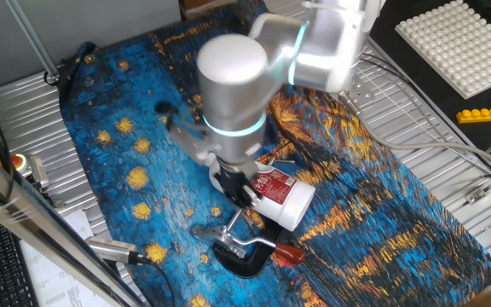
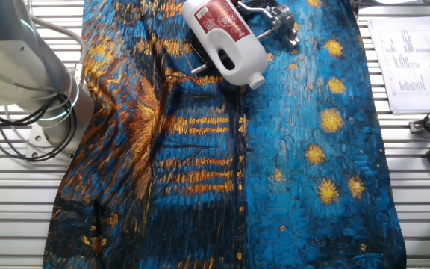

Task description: Push down the lever

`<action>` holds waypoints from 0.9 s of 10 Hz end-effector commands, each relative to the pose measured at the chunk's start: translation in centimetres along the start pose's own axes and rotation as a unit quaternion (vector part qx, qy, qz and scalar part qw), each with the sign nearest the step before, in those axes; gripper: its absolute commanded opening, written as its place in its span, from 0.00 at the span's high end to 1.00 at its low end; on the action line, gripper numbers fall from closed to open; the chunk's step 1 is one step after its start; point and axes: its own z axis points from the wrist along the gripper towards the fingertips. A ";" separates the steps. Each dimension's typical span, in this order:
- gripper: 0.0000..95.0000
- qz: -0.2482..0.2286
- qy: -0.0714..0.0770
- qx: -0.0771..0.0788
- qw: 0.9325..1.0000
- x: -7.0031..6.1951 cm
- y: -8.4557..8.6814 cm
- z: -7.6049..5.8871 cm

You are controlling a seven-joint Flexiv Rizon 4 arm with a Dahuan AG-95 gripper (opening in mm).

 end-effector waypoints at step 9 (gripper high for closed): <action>1.00 0.061 0.032 0.064 0.996 0.9 -7.9 0.0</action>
